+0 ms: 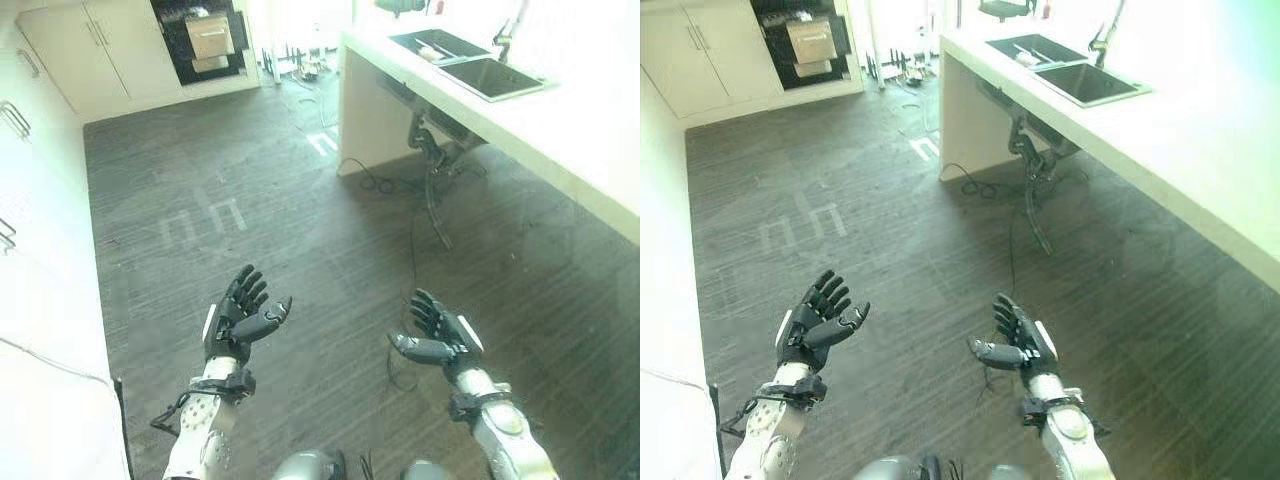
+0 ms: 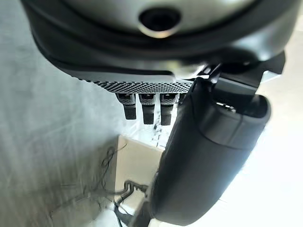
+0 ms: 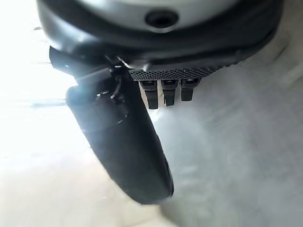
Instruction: Place the dishes in the dishwasher.
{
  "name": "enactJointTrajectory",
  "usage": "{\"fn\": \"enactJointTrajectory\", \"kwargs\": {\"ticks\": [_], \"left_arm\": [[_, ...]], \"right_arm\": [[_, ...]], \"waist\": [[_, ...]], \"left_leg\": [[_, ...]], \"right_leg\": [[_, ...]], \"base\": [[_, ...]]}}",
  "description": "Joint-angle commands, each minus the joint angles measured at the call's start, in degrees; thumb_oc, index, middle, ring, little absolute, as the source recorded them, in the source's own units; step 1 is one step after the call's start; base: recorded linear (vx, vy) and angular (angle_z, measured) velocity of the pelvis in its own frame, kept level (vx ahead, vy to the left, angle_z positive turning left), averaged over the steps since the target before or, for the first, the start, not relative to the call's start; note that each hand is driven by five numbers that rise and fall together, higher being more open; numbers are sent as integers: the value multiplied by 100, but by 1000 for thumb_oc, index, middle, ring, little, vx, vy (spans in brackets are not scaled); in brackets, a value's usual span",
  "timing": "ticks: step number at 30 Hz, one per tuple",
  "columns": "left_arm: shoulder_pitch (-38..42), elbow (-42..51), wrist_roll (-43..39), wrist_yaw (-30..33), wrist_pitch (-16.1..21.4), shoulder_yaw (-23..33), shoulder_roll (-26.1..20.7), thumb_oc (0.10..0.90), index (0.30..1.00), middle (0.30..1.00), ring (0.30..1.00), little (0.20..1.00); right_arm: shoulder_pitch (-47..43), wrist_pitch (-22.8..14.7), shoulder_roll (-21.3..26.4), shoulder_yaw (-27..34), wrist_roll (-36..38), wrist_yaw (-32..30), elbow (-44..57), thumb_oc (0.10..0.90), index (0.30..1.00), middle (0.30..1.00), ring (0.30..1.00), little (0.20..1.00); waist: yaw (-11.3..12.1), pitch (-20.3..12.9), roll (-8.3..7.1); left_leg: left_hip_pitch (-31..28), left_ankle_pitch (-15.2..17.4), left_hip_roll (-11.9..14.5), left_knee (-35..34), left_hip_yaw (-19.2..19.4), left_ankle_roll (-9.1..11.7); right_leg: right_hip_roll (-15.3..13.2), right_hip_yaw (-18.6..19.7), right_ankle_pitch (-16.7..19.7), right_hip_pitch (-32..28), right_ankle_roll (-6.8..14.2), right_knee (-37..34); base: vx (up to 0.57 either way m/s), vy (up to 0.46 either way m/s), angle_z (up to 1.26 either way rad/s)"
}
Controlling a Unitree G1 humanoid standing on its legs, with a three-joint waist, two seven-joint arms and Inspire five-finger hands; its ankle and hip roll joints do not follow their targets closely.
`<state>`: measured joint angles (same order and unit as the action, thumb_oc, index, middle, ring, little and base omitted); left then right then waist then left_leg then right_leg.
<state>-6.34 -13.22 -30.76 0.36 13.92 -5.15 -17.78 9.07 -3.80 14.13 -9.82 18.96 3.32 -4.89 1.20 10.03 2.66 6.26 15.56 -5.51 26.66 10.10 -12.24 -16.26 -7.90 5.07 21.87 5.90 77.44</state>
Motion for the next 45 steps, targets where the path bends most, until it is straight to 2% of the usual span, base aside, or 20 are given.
{"fn": "enactJointTrajectory", "kwargs": {"ticks": [1,2,4,7,13,15,17,18,19,22,23,24,27,30,32,37,41,43,44,45], "left_arm": [[46,652,507,-29,310,17,-636,800,900,900,900,900],[4,631,522,-64,334,42,-673,800,900,900,900,900],[-38,601,595,-74,368,-12,-723,800,900,900,900,900],[-60,601,889,29,513,-152,-794,800,900,900,900,900],[-195,730,580,-36,408,-88,-818,800,900,900,900,900],[-246,793,528,-22,417,-82,-747,800,900,900,900,900],[-295,840,537,7,462,-101,-688,800,900,900,900,900],[-308,844,528,26,477,-104,-674,800,900,900,900,900],[-348,822,461,111,564,-124,-639,800,900,900,900,900],[-356,851,446,158,667,-190,-590,800,900,900,900,900],[-329,837,533,141,706,-234,-568,800,900,900,900,900],[-326,826,556,146,722,-235,-558,800,900,900,900,900],[-505,934,495,139,727,-118,-576,800,900,900,900,900],[-625,1069,495,92,752,-75,-640,800,900,900,900,900],[-624,1136,535,127,949,-85,-652,800,900,900,900,900],[-230,1036,804,427,1238,-143,-691,800,900,900,900,900],[283,1157,1013,546,1233,-156,-703,800,900,900,900,900],[365,1306,1242,526,1316,-166,-709,800,900,900,900,900],[379,1474,1419,489,1324,-185,-729,800,900,900,900,900],[381,1518,1519,483,1337,-204,-735,800,900,900,900,900]], "right_arm": [[-65,-377,496,113,326,59,-36,800,900,900,900,900],[-20,-476,518,137,302,132,-54,800,900,900,900,900],[31,-651,605,113,322,148,-75,800,900,900,900,900],[-11,-756,620,76,213,95,-60,800,900,900,900,900],[-198,-538,820,-65,-43,-189,55,800,900,900,900,900],[-193,-554,910,-49,-42,-147,111,800,900,900,900,900],[-191,-577,995,8,-74,-97,138,800,900,900,900,900],[-195,-584,1020,21,-76,-77,137,800,900,900,900,900],[-207,-580,1142,61,-65,25,157,800,900,900,900,900],[-263,-662,1280,94,-165,75,147,800,900,900,900,900],[-312,-674,1304,126,-196,-16,152,800,900,900,900,900],[-330,-664,1311,133,-195,-40,163,800,900,900,900,900],[-327,-524,1393,190,-133,6,423,800,900,900,900,900],[-182,-629,1450,275,-253,146,554,800,900,900,900,900],[-261,-780,1530,219,-368,179,612,800,900,900,900,900],[-466,-876,1641,207,-262,212,686,800,900,900,900,900],[-492,-782,1370,301,-64,-28,940,800,900,900,900,900],[-492,-767,1216,323,-117,-140,1068,800,900,900,900,900],[-467,-721,1140,360,-127,-195,1215,800,900,900,900,900],[-455,-737,1113,365,-141,-215,1238,800,900,900,900,900]], "waist": [[-43,18,-206],[-89,62,-266],[-192,116,-484],[-345,119,-520],[-320,-205,-517],[-327,-324,-475],[-278,-394,-438],[-266,-404,-438],[-231,-404,-490],[-146,-242,-637],[-68,-78,-659],[-47,-39,-663],[28,-3,-668],[53,-23,-324],[147,14,-225],[65,-101,-189],[4,-328,-267],[-1,-339,-317],[-48,-330,-282],[-72,-313,-240]], "left_leg": [[-29,-685,607,-948,-355,1000],[-138,-594,599,-948,-337,1047],[-332,-355,394,-948,-290,1073],[-524,-162,278,-948,-398,1042],[-1236,183,383,-948,-415,1143],[-1422,-250,514,-948,-347,1308],[-1565,-1068,639,-948,-205,1501],[-1613,-1272,659,-948,-175,1548],[-1652,-2134,740,-654,-45,1777],[-492,-2455,882,1186,-12,1876],[118,-2236,907,1424,-135,1772],[198,-2175,869,1333,-153,1731],[92,-2162,694,-540,64,1588],[985,-1889,1012,-948,-393,1687],[1395,-2029,1017,-948,-809,1793],[1106,-1411,973,-948,-713,1663],[793,-1124,738,-948,-721,1359],[725,-1073,598,-948,-754,1206],[615,-1030,513,-948,-845,1098],[556,-1003,504,-948,-883,1059]], "right_leg": [[584,-1062,180,-1334,64,-5138],[606,-1173,318,-1300,107,-5941],[417,-920,158,-634,257,-6025],[240,-617,118,157,300,-6025],[395,-788,-52,-443,260,-6025],[528,-883,-199,-551,111,-6025],[641,-936,-424,-724,-59,-6025],[659,-941,-476,-770,-99,-6025],[713,-890,-678,-979,-277,-6025],[732,-793,-868,-1297,-545,-6025],[777,-736,-915,-1488,-567,-6025],[794,-691,-929,-1529,-554,-6025],[1007,-177,-1086,-1604,-422,-6025],[1403,56,-1201,-1665,-354,-6025],[1563,254,-1357,-1800,-407,-6025],[1320,110,-1448,-1933,-283,-6025],[1116,75,-1460,-2258,-146,-6025],[1035,15,-1105,-2488,-46,-6025],[1034,-91,-477,-2605,41,-6025],[1032,-149,-239,-2586,67,-5830]], "base": [[435,-261,-17],[346,-278,-1],[359,-274,100],[364,-229,44],[500,-300,-19],[390,-235,-7],[335,-213,19],[368,-251,-9],[350,-279,-53],[231,-242,-63],[185,-148,-24],[185,-48,-37],[261,104,-65],[230,219,-60],[202,225,-26],[148,226,-90],[229,278,36],[259,289,22],[242,270,19],[205,241,9]]}}
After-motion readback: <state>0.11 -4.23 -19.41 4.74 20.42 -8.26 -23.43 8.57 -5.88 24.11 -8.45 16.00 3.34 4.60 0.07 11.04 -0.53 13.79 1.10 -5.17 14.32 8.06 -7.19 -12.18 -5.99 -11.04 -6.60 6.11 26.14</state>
